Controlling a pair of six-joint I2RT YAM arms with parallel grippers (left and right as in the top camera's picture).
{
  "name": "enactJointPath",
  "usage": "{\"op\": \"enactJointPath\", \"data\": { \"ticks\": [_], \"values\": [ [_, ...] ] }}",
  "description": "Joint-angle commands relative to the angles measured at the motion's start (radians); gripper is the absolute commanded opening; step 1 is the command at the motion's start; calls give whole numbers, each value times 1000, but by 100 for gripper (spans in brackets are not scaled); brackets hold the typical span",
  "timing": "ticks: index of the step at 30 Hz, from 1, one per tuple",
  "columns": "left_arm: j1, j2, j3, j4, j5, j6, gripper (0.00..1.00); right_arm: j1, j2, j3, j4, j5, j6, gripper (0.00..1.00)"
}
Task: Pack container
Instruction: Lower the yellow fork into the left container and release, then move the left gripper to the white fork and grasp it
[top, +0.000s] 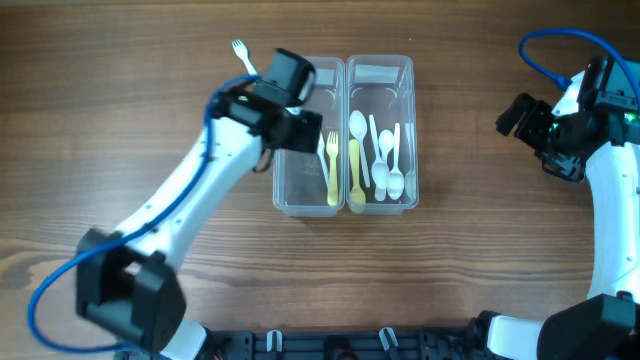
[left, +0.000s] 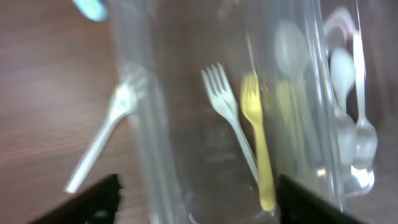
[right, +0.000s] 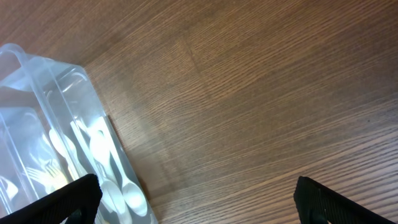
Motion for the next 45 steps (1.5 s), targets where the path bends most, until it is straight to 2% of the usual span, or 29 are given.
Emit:
{"op": "enactJointPath", "data": {
  "ticks": [1,8,10,12,14,17,20,21,30,35,37,40,45],
  "values": [
    [102,-66,32,-5,-68,31,85,0,10,0,2,-16,-16,100],
    [282,31,24,0,-62,189,75,0,10,0,2,-16,-17,100],
    [323,85,24,-2,-1,254,73,0,10,0,3,-16,-16,100],
    [352,143,24,-16,135,364,69,0,10,0,3,-16,-16,100],
    [368,202,24,-25,209,437,61,0,10,0,3,-16,-16,100],
    [364,289,24,-18,211,493,61,1,10,0,0,-16,-16,100],
    [348,365,24,-11,210,569,54,0,10,0,0,-16,-16,100],
    [344,381,24,-5,208,583,52,0,10,0,-1,-16,-17,100],
    [319,415,24,45,198,604,51,0,10,0,-4,-16,-16,100],
    [301,415,23,37,116,612,51,0,10,0,-5,-16,-15,100],
    [289,415,23,17,70,679,47,0,10,0,-5,-16,-15,100],
    [273,415,23,19,-13,685,47,0,10,0,-8,-16,-15,100],
    [252,417,22,31,-23,681,45,0,10,0,-8,-16,-15,100]
  ]
}}
